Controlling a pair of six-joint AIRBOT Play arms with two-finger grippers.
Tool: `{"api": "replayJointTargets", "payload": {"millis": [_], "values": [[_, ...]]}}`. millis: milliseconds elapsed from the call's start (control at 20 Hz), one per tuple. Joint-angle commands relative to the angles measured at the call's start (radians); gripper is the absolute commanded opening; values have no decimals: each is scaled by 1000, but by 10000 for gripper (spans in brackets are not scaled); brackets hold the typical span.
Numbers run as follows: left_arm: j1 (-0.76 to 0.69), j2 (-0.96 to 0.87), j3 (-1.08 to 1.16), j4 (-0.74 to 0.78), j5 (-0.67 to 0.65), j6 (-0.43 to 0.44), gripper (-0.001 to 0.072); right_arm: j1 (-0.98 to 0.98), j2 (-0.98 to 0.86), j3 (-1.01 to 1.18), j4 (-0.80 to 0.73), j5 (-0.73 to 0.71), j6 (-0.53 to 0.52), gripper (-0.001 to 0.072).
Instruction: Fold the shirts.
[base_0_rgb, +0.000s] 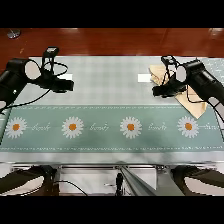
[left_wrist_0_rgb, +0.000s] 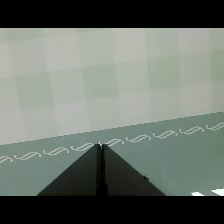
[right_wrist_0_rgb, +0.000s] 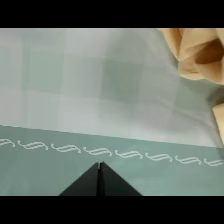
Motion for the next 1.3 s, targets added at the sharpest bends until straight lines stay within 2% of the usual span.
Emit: {"api": "replayJointTargets", "payload": {"millis": [0, 600, 700, 800, 850, 900, 950, 1050, 1150, 1250], "values": [[-1, 0, 0, 0, 0, 0, 24, 0, -1, 0, 0, 0, 0, 22], [-1, 0, 0, 0, 22, 0, 23, 0, -1, 0, -5, -35, 0, 22], [-1, 0, 0, 0, 77, 0, 24, 0, -1, 0, -22, -106, 0, 22], [1, -8, 0, 5, 161, 1, 29, -3, -1, 0, -51, -235, 0, 29], [2, -15, 0, 24, 217, 0, 146, -3, -2, 0, -122, -309, 2, 245], [2, -24, 0, 66, 278, 0, 338, -3, -5, 0, -219, -395, 35, 588], [2, -32, 0, 105, 332, 0, 399, -6, -10, 0, -361, -482, 111, 633], [8, -44, 2, 161, 387, 0, 398, -50, -25, 5, -584, -605, 333, 633], [26, -45, 2, 161, 406, 1, 398, -150, -80, 45, -601, -623, 503, 633], [43, -55, 0, 169, 451, 1, 399, -253, -153, 83, -492, -623, 518, 633]]}}
